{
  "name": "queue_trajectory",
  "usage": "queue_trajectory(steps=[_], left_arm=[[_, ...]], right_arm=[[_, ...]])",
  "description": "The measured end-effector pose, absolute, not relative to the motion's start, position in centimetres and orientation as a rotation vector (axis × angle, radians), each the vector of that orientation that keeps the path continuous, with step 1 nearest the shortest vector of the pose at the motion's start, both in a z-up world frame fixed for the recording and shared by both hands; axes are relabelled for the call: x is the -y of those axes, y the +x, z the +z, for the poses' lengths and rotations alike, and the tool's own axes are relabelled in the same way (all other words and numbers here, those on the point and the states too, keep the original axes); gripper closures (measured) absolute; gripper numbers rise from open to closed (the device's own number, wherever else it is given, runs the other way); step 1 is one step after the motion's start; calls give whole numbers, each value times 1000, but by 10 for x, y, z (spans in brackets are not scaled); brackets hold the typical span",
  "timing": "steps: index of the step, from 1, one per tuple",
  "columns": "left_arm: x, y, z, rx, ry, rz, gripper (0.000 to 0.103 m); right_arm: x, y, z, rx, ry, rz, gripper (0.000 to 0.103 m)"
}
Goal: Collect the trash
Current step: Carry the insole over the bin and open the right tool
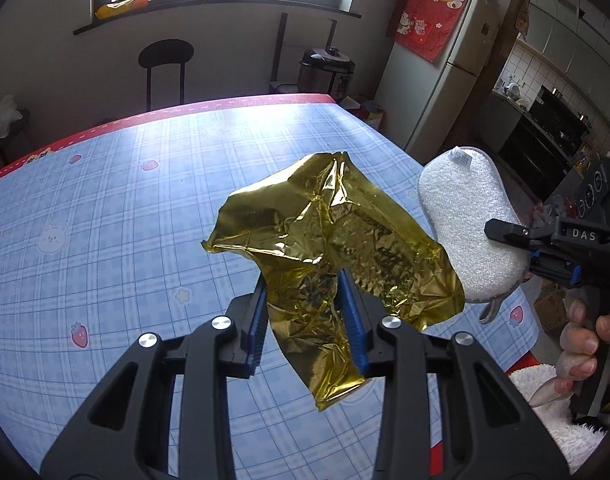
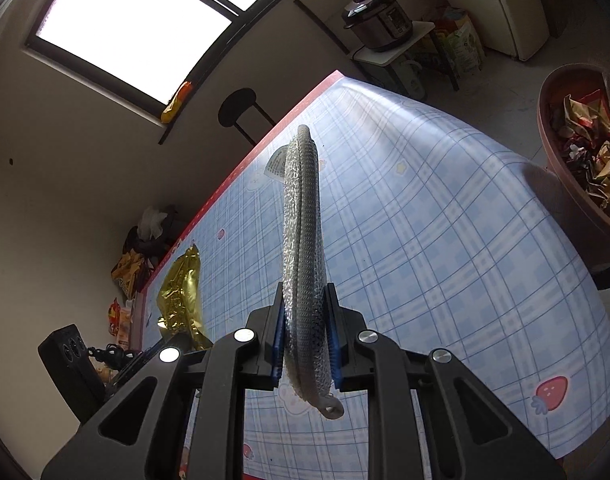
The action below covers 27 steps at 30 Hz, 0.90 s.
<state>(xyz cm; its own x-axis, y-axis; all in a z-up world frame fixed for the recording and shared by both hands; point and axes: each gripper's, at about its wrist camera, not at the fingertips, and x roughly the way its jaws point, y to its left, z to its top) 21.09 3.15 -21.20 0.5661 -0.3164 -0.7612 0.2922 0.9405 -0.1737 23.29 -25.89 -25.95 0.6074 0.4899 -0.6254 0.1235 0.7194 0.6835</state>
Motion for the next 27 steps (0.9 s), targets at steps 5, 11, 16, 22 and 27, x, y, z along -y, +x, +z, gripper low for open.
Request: queue_trajectory(steps=[5, 11, 16, 22, 27], left_arm=[[-7, 203, -185, -853, -59, -337, 67], [36, 201, -161, -818, -57, -334, 67], [71, 198, -148, -802, -45, -340, 67], [99, 196, -143, -794, -37, -336, 67], [111, 192, -142, -785, -31, -327, 67]], right_arm=[[316, 217, -251, -856, 790, 170, 85], [403, 196, -243, -786, 797, 23, 85], [481, 184, -244, -775, 761, -165, 85], [550, 196, -255, -827, 674, -327, 84], [572, 216, -266, -856, 676, -332, 71]])
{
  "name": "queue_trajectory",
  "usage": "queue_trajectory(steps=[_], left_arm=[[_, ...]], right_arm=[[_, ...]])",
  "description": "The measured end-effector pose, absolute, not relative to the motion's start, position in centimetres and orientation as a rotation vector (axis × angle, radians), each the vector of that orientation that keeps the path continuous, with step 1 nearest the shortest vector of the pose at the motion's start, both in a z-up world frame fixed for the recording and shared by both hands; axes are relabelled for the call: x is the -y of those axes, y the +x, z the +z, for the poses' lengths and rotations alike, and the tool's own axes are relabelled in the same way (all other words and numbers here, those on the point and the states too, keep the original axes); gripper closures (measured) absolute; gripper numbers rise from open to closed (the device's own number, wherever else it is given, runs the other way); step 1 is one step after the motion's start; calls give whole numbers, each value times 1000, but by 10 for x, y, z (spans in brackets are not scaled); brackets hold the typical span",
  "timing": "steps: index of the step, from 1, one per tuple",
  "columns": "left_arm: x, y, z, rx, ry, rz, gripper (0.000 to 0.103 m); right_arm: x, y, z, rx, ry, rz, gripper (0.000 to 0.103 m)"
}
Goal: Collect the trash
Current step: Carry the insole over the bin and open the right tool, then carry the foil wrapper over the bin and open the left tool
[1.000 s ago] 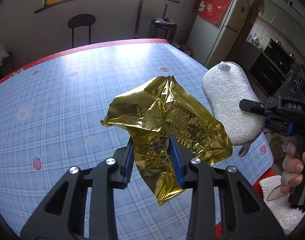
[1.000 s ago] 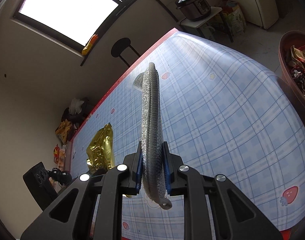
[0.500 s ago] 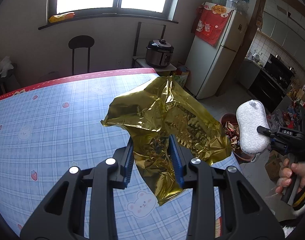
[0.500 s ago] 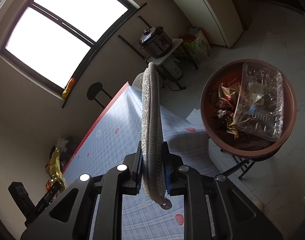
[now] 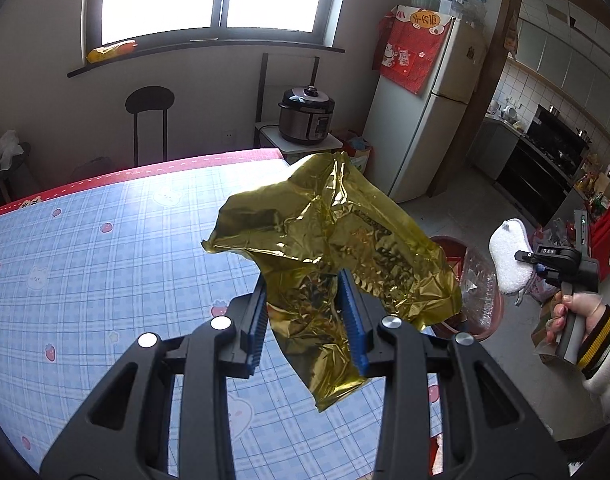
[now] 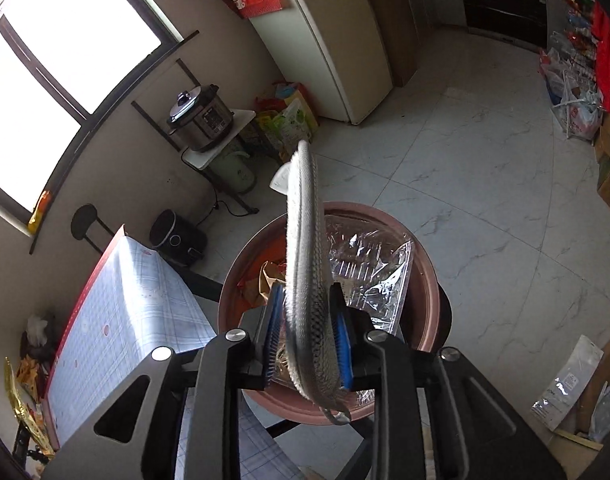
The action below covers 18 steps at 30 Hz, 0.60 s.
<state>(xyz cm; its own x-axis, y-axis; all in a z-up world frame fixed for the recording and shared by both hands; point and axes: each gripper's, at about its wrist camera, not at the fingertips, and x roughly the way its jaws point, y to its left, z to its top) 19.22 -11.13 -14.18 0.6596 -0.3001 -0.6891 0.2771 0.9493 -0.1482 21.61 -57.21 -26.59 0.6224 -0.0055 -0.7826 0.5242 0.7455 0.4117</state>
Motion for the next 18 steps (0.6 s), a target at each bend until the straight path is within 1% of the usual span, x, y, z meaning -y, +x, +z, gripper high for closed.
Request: queue_trajectory(steps=[2, 5, 6, 8, 11, 13, 18], left_arm=[[113, 192, -141, -781, -28, -322, 67], [118, 193, -139, -774, -22, -325, 67], [119, 193, -137, -772, -18, -330, 67], [126, 194, -136, -769, -5, -348, 66], [142, 200, -133, -766, 21, -390, 66], [155, 203, -133, -766, 39, -422, 66], [197, 214, -140, -776, 97, -508, 66]], right_arm=[[572, 220, -264, -847, 674, -311, 47], [570, 221, -255, -825, 669, -280, 32], [570, 219, -252, -817, 671, -272, 29], [572, 212, -244, -795, 675, -267, 18], [572, 196, -232, -768, 683, -272, 9], [574, 189, -224, -760, 683, -285, 6], [576, 160, -213, -751, 669, -311, 5]])
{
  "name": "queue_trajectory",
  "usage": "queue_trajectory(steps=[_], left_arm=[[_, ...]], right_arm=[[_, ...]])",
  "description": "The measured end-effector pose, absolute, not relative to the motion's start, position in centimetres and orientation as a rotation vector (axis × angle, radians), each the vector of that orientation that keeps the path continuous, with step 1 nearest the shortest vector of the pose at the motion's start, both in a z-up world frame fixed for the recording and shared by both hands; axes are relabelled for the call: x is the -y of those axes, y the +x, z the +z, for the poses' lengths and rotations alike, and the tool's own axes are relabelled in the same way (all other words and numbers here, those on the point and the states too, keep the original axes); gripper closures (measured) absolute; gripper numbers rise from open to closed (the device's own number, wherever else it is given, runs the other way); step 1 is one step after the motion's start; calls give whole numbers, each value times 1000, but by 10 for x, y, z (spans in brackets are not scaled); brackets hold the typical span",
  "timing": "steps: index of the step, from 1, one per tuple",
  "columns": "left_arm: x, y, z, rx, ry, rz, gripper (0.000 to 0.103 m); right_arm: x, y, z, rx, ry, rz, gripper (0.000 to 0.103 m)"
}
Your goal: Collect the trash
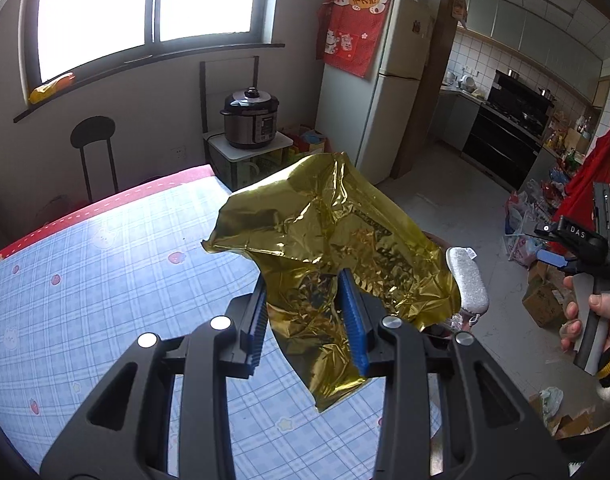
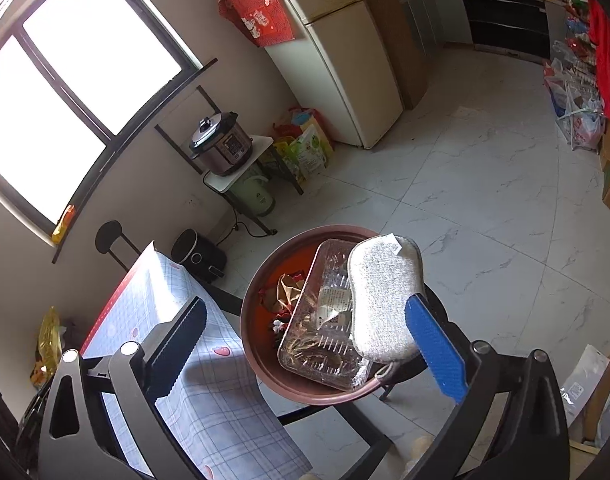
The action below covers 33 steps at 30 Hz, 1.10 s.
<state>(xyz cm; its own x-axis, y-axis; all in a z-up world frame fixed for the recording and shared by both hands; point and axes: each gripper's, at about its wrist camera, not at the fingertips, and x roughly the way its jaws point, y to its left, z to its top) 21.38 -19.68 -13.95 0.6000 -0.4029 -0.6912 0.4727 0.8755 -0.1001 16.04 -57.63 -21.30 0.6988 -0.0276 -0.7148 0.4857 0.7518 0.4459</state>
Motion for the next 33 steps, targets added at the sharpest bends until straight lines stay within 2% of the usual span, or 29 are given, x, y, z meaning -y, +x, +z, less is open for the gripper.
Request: queue_trajectory(steps=[16, 17, 18, 20, 25, 33], left_arm=[[375, 269, -172, -815, 223, -746, 65], [385, 269, -173, -814, 222, -767, 61], [393, 269, -172, -803, 215, -792, 41], [403, 266, -169, -765, 221, -814, 17], [394, 260, -155, -756, 200, -814, 17], [326, 248, -115, -722, 138, -749, 6]], right_arm=[[620, 70, -201, -714, 681, -461, 5], [623, 66, -203, -712, 688, -472, 5], [625, 61, -204, -711, 692, -483, 5], [629, 56, -205, -709, 699, -498, 5], [623, 52, -196, -706, 672, -516, 5], [583, 69, -151, -730, 475, -485, 5]])
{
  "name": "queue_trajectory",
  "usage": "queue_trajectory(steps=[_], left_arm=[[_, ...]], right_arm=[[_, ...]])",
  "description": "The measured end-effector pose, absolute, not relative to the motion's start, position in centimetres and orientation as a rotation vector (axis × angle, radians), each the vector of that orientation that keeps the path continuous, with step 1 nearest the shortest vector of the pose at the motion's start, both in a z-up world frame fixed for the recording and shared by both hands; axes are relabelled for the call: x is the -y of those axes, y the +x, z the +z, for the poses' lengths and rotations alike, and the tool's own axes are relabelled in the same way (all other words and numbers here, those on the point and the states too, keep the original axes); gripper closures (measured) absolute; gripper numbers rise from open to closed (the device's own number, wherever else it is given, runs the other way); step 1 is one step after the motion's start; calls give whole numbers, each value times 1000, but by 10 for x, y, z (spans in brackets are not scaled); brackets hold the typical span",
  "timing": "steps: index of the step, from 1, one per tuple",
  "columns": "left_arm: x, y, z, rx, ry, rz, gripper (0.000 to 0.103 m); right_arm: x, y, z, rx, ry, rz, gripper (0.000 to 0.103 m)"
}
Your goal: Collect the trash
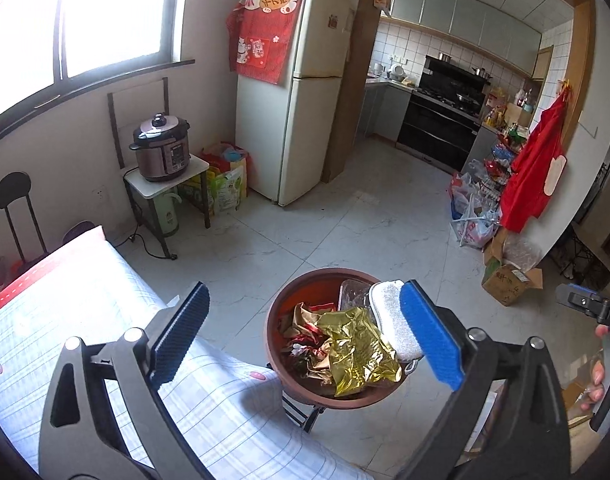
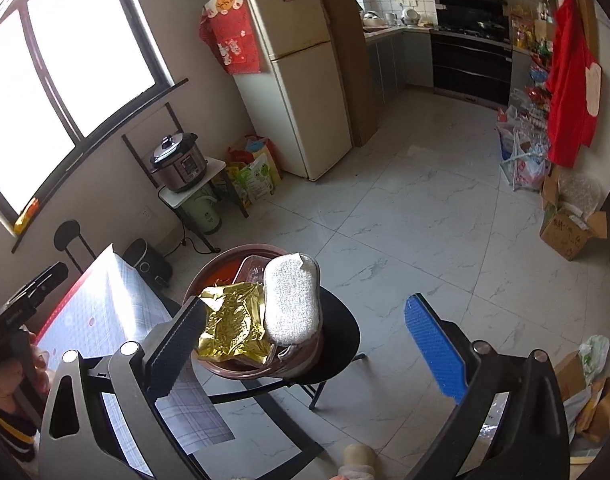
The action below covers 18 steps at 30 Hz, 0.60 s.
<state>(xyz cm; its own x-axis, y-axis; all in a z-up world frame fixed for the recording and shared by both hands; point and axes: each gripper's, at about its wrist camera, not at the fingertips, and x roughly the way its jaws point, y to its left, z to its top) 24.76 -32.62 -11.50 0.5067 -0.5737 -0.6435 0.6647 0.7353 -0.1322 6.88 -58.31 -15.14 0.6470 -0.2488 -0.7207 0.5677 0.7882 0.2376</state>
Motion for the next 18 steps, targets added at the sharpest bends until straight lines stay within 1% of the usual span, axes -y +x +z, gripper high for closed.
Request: queue_trajectory(steps=[9, 18], left_arm=[[233, 209, -67, -661, 93, -602, 6], [135, 164, -31, -607, 59, -459, 6]], right_arm=[[503, 85, -104, -708, 318, -368, 5], [421, 96, -73, -683, 209, -236, 5]])
